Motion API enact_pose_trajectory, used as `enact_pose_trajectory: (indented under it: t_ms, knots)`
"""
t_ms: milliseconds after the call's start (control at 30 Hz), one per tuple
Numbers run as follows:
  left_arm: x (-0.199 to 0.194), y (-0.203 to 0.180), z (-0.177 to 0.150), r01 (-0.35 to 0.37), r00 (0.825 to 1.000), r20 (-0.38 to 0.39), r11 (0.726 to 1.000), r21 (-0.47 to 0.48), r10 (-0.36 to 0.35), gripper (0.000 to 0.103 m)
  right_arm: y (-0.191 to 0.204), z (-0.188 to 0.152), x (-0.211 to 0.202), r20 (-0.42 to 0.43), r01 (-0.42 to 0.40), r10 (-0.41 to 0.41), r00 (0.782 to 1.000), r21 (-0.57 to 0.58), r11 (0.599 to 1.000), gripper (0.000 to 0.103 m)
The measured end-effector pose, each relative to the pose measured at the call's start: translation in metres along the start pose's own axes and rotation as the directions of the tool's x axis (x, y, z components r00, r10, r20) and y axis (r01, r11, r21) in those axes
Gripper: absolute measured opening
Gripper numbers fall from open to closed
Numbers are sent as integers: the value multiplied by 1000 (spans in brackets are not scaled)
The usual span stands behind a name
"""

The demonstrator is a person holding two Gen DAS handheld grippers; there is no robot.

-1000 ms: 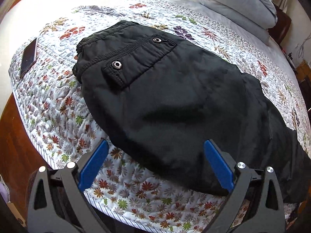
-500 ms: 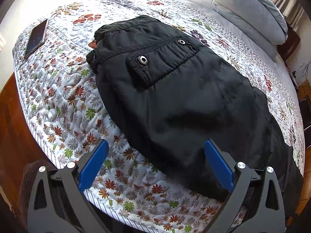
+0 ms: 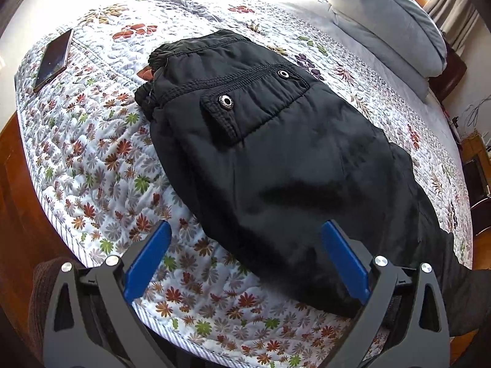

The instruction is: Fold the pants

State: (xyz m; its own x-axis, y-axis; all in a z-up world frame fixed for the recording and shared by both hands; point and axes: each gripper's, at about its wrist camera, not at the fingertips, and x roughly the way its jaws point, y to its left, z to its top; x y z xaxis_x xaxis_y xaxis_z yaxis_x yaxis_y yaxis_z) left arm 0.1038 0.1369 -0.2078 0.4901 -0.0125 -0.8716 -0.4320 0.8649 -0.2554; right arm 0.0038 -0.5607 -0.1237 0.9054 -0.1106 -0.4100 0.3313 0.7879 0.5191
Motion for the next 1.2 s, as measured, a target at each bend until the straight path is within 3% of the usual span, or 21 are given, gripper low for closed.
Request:
enact_pose_trajectory:
  t_ms: [133, 267, 433, 600, 833, 967, 1200]
  knots:
    - [-2, 9, -1, 22, 1000, 2, 999, -28, -22, 98, 59, -4, -3, 6, 17, -16, 1000, -179, 984, 13]
    - [-4, 16, -3, 35, 999, 12, 998, -46, -35, 98, 108, -24, -7, -11, -18, 16, 1000, -310, 951, 13]
    - [-7, 18, -5, 28, 999, 25, 999, -25, -27, 98, 168, -56, 2, -65, -70, 44, 997, -487, 871, 13]
    - [-10, 18, -5, 42, 998, 38, 999, -14, -42, 98, 210, -103, 24, -180, -158, 63, 982, -580, 799, 13]
    - [-15, 16, -7, 59, 997, 48, 998, -3, -59, 98, 242, -175, 51, -319, -217, -16, 948, -679, 701, 13]
    - [-17, 16, -8, 66, 996, 53, 998, -2, -65, 98, 247, -204, 55, -332, -217, -61, 941, -733, 645, 13]
    - [-14, 15, -8, 75, 996, 46, 997, -6, -75, 98, 243, -223, 63, -366, -237, -79, 927, -738, 632, 16]
